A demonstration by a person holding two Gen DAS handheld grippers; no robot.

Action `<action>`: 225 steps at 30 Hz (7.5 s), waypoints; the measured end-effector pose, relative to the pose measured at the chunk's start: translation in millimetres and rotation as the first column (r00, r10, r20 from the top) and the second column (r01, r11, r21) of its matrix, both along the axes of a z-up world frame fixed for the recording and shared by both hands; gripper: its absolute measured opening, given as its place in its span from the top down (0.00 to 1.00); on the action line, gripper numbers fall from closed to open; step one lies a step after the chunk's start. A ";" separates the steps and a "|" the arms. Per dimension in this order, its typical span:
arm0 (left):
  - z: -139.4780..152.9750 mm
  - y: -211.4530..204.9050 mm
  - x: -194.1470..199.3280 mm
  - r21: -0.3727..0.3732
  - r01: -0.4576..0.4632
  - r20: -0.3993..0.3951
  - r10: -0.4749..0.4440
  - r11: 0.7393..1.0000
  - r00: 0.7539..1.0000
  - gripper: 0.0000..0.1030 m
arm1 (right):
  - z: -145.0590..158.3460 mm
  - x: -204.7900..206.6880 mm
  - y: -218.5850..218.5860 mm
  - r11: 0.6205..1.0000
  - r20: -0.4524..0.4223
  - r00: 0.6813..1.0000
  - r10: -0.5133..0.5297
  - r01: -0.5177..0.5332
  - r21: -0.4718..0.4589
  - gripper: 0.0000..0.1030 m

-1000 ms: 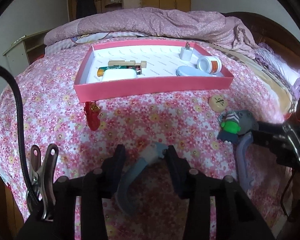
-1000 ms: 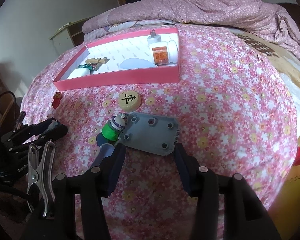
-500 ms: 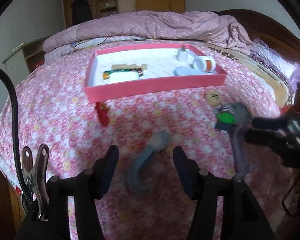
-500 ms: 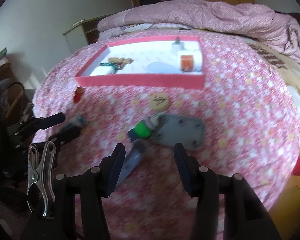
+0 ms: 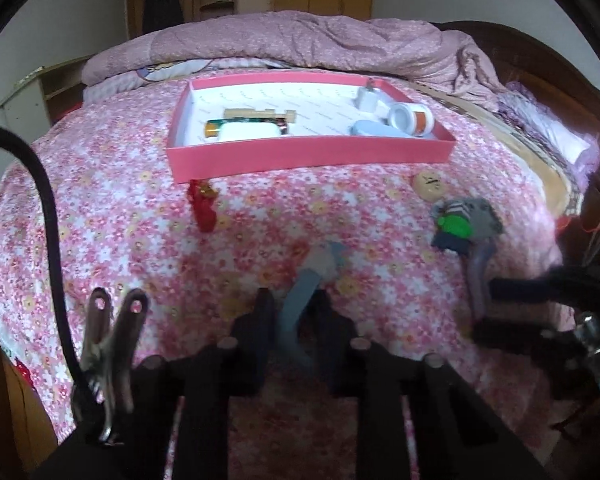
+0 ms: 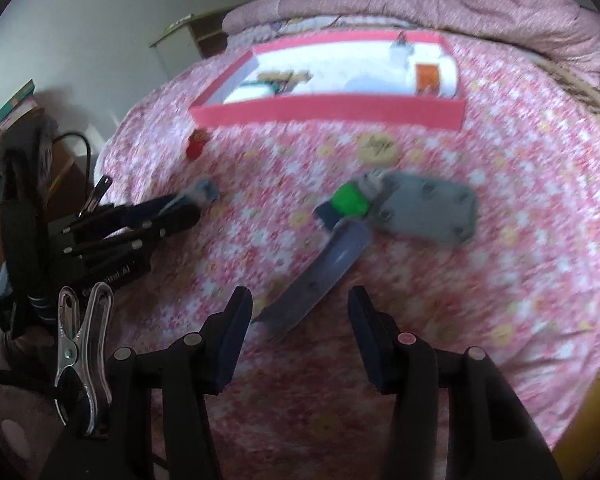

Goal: Organize rigid objects
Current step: 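Carry the light-blue piece toward the box with left while right grasps the gray curved hook, then lower the light-blue piece into the box and open the left gripper, then carry the gray curved hook into the box and open the right gripper, then reach right toward the gray plate while left reaches toward the red figure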

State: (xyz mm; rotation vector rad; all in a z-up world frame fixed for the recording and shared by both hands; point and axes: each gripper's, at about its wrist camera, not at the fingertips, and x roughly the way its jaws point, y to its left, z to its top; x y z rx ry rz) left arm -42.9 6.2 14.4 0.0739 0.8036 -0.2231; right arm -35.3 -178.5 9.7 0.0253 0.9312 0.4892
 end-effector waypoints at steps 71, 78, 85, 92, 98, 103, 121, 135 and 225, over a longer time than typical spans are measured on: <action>42.3 -16.1 113.4 -0.091 -0.123 0.077 0.130 0.988 0.988 0.46 | 21.0 19.5 -34.2 0.980 0.062 0.996 -0.069 0.056 0.192 0.82; 43.4 -18.8 105.3 -0.052 -0.118 0.089 0.123 0.992 0.988 0.45 | 44.8 46.1 -34.5 0.982 0.108 0.991 -0.077 0.056 0.180 0.82; 44.3 -18.7 101.9 -0.050 -0.117 0.089 0.121 0.992 0.989 0.44 | 55.2 81.6 -29.0 0.986 0.120 0.989 -0.083 0.064 0.154 0.82; 44.6 -16.3 102.2 -0.054 -0.125 0.088 0.130 0.991 0.988 0.44 | 60.4 120.1 -22.6 0.990 0.128 0.987 -0.100 0.085 0.114 0.82; 45.2 -13.8 103.3 -0.065 -0.123 0.087 0.128 0.990 0.988 0.44 | 61.7 153.4 -14.4 0.992 0.127 0.986 -0.110 0.101 0.071 0.82; 44.9 -13.5 103.0 -0.066 -0.122 0.088 0.127 0.990 0.988 0.43 | 56.5 170.7 -10.8 0.993 0.118 0.986 -0.118 0.114 0.044 0.82; 46.4 -11.6 102.3 -0.073 -0.125 0.084 0.131 0.989 0.988 0.43 | 60.9 170.9 -13.0 0.990 0.135 0.981 -0.143 0.139 0.036 0.72; 55.7 -5.8 83.1 -0.075 -0.101 0.082 0.107 0.992 0.991 0.43 | 66.3 130.0 -31.6 0.984 0.127 0.977 -0.169 0.161 0.076 0.66; 51.4 20.7 79.7 -0.136 -0.097 0.087 0.110 0.986 0.990 0.78 | 30.0 85.7 -1.2 0.995 0.184 0.978 -0.098 0.098 0.011 0.69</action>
